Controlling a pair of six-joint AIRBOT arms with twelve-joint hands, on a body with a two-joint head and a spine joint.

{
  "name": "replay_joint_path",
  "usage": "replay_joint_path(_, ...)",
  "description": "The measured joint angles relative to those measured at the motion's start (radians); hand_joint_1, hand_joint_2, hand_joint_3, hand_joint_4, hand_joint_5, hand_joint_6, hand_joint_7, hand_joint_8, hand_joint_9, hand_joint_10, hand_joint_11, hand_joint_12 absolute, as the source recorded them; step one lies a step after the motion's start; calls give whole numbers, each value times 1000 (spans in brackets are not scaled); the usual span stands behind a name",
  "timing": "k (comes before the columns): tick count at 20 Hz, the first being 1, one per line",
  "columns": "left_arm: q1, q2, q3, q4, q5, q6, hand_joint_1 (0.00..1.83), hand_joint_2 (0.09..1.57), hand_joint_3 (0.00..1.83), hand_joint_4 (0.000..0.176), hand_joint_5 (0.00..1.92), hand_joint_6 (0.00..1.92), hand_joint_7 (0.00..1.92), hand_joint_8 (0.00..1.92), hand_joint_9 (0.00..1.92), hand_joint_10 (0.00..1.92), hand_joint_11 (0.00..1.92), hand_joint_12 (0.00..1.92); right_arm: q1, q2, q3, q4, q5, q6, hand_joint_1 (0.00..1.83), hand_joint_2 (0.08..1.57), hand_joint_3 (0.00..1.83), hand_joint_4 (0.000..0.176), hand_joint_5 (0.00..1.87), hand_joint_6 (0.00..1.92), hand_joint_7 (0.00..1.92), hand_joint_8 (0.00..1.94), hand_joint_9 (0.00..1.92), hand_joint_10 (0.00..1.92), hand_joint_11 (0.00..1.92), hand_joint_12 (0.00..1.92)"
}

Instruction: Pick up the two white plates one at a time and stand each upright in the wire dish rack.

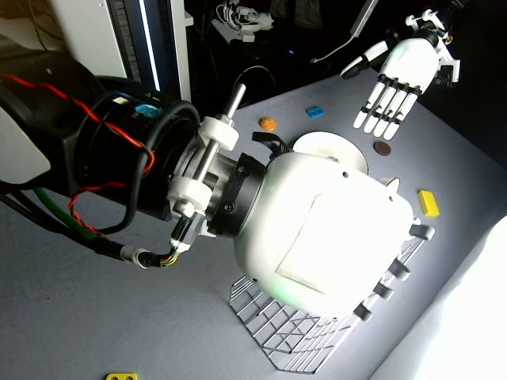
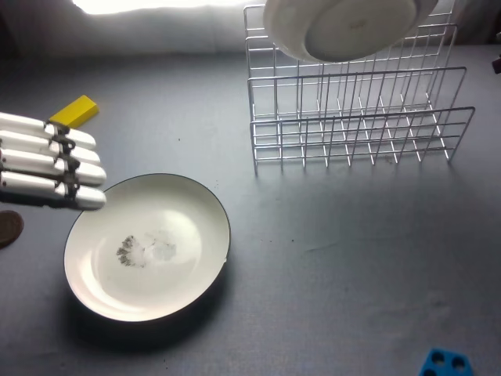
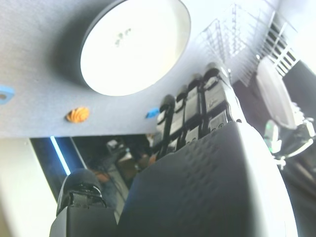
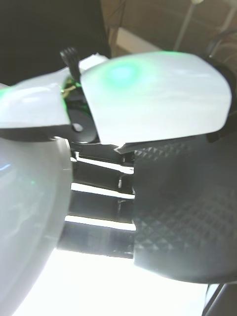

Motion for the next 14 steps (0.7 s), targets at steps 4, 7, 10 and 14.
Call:
replay_joint_path(4, 25, -19, -18, 23, -29, 0, 0, 1006, 0, 0, 29, 0, 0, 0, 0, 0, 0, 0, -2, -10, 32, -1, 3, 64, 1399, 1033, 1, 0, 1034, 829, 1217, 572, 1118, 849, 1047, 898)
replay_joint_path(7, 25, -37, -16, 46, -36, 0, 0, 1006, 0, 0, 50, 10, 0, 0, 0, 0, 0, 0, -2, -14, 42, 0, -35, 93, 1399, 1031, 1, 0, 1054, 810, 1217, 593, 1108, 838, 1053, 886)
replay_joint_path(10, 25, -48, 1, 43, -45, 4, 0, 1008, 1, 0, 42, 5, 0, 0, 0, 0, 0, 0, -2, -25, 50, -1, -84, 111, 1397, 1039, 1, 0, 1031, 844, 1188, 647, 1095, 860, 1047, 885)
replay_joint_path(14, 34, -58, 15, 44, -48, 11, 0, 1004, 0, 0, 42, 4, 0, 0, 0, 0, 0, 0, -1, -41, 83, 0, -120, 136, 1394, 1048, 1, 0, 1013, 873, 1167, 692, 1070, 895, 1014, 919)
